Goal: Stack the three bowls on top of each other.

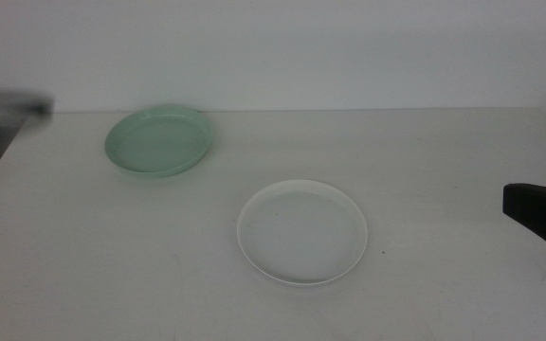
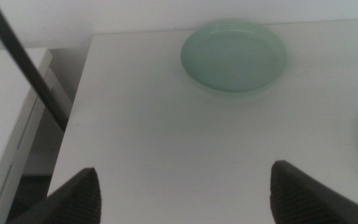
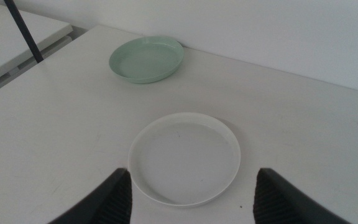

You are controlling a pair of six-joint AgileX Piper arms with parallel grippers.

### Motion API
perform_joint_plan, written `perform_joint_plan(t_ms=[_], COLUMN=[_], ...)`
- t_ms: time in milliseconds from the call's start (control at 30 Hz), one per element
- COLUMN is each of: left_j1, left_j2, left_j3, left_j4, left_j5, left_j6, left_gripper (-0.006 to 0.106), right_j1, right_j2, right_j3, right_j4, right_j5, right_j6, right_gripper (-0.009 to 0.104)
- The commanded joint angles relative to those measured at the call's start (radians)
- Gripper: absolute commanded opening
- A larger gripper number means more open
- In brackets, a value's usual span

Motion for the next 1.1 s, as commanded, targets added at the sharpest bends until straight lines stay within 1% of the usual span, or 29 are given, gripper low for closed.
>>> perform_joint_plan(t_ms=[0,333,533,600,667,800,867,900,967,1000,1067], left_j1=[-0.006,-0.006,-0.006,-0.006,-0.006,-0.003,0.004,0.011,0.018,0.023,0.034], left_j2=[0.135,0.702,1.042,1.154,1.272,1.500,1.605,1.655,1.702,1.714,1.728], left_j3=[-0.150,-0.710,-0.963,-1.049,-1.156,-1.457,-1.617,-1.693,-1.773,-1.800,-1.832], left_j4=[0.003,-0.022,-0.024,-0.050,-0.084,-0.127,-0.152,-0.180,-0.247,-0.256,-0.237], left_j5=[0.017,0.349,0.365,0.380,0.430,0.635,0.742,0.742,0.740,0.738,0.738], left_j6=[-0.011,-0.014,-0.018,-0.054,-0.047,0.040,0.033,0.030,-0.024,-0.046,-0.050], left_gripper=[0.104,0.104,0.104,0.104,0.104,0.104,0.104,0.104,0.104,0.104,0.104], right_j1=[0.000,0.000,0.000,0.000,0.000,0.000,0.000,0.000,0.000,0.000,0.000], right_j2=[-0.001,-0.001,-0.001,-0.001,-0.001,-0.001,-0.001,-0.001,-0.001,-0.001,-0.001], right_j3=[-0.024,-0.024,-0.024,-0.024,-0.024,-0.024,-0.024,-0.024,-0.024,-0.024,-0.024], right_j4=[0.012,0.012,0.012,0.012,0.012,0.012,0.012,0.012,0.012,0.012,0.012], right_j5=[-0.060,-0.060,-0.060,-0.061,-0.061,-0.061,-0.061,-0.061,-0.059,-0.061,-0.061], right_j6=[-0.007,-0.007,-0.007,-0.007,-0.007,-0.007,-0.007,-0.007,-0.007,-0.007,-0.007], right_gripper=[0.050,0.050,0.050,0.050,0.050,0.050,0.050,0.050,0.050,0.050,0.050])
